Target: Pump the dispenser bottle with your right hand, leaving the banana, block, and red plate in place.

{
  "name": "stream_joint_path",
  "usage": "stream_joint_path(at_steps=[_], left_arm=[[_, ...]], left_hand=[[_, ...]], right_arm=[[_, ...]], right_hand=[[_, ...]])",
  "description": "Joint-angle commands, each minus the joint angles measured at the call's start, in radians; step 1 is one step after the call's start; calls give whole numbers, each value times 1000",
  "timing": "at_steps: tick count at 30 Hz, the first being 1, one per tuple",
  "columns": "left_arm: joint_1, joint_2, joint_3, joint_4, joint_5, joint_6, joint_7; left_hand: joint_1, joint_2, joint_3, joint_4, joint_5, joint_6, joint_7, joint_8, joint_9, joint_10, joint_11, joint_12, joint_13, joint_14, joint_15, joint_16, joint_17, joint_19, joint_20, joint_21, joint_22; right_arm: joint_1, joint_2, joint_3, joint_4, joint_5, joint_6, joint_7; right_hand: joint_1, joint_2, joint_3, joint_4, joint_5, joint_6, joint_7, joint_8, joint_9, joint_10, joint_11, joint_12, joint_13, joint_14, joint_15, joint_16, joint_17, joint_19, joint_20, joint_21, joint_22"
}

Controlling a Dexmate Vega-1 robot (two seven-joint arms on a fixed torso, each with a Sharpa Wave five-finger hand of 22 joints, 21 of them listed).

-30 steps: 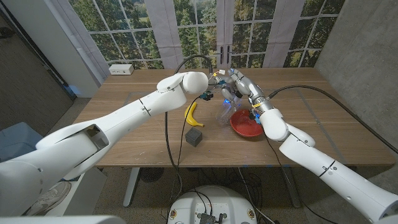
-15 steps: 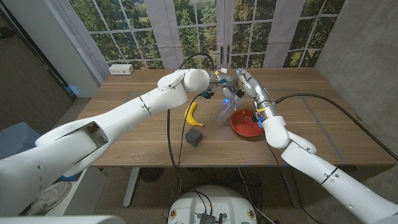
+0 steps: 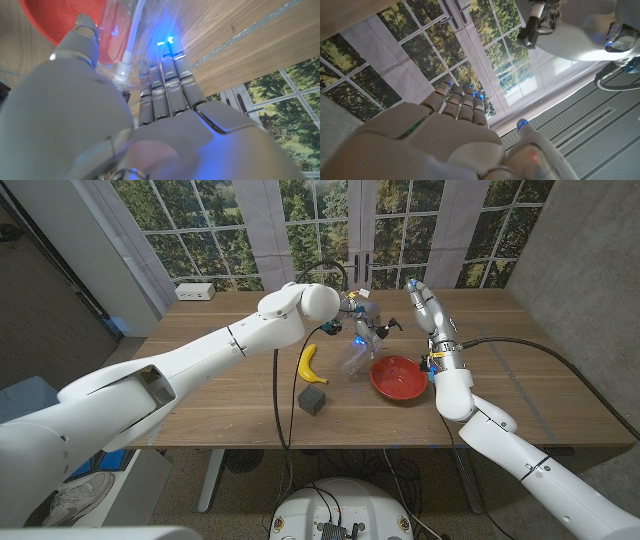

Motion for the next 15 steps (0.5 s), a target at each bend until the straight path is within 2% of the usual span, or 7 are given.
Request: stream_joint_path(at_steps=[1,3,4,6,7,9,15], left_arm=[[16,-9,-23,22,13,-88,36],[11,-13,-21,26,14,-91,22],[24,-12,-30,25,9,-102,45],[10,-18,-20,29,18,-91,13],[24,-17,-30,30,13,-102,38],[16,-20,-22,27,25,-91,19],[27,-20,-28,13,35,-84,23]], left_hand=[[255,266,0,3,8,208,-155,-5,0,230,-237,6,100,254,-346,24,125,-9,-138,10,5],[255,265,-2,3,8,210,-156,-8,-1,232,-240,4,97,254,-346,26,128,-9,-138,14,6],[255,265,-2,3,8,211,-155,-9,-2,232,-239,4,96,255,-346,27,130,-8,-138,16,6],[254,265,-3,3,7,214,-156,-10,-2,234,-240,3,94,256,-346,28,132,-7,-139,19,7],[254,264,-4,3,7,215,-155,-10,-3,234,-239,2,93,256,-346,29,133,-7,-139,20,7],[254,262,-5,2,7,221,-154,-11,-4,237,-241,2,90,257,-346,31,136,-6,-141,23,7],[256,259,-8,1,7,226,-153,-16,-6,241,-239,-2,82,260,-346,35,144,-4,-143,33,9]], right_arm=[[-19,-5,29,4,31,32,11],[-22,-4,31,-3,26,18,11],[-22,-8,32,-5,32,20,21],[-21,-9,30,-3,33,25,27],[-20,-17,31,-11,42,17,47],[-17,-26,28,-23,45,-5,73],[-7,-35,16,-20,58,12,109]], right_hand=[[2,40,6,-5,-2,15,-1,7,1,11,0,8,1,11,0,6,-1,8,-2,9,1],[1,40,6,-4,-3,16,-1,7,1,12,0,8,1,11,-1,6,-2,10,-2,9,1],[1,40,7,-4,-3,16,-1,7,1,13,0,8,1,12,0,6,-2,12,-2,10,1],[0,41,7,-4,-3,17,0,7,1,14,0,8,1,12,-2,6,-2,12,-2,10,1],[0,41,7,-4,-3,17,0,7,1,15,-1,8,1,12,-2,6,-3,12,-2,9,1],[-1,40,7,-3,-4,19,0,7,2,16,-2,8,1,13,-2,7,-3,12,-3,9,1],[-5,42,6,0,-5,20,-1,5,2,16,-6,7,1,13,-1,7,-3,12,-3,8,1]])
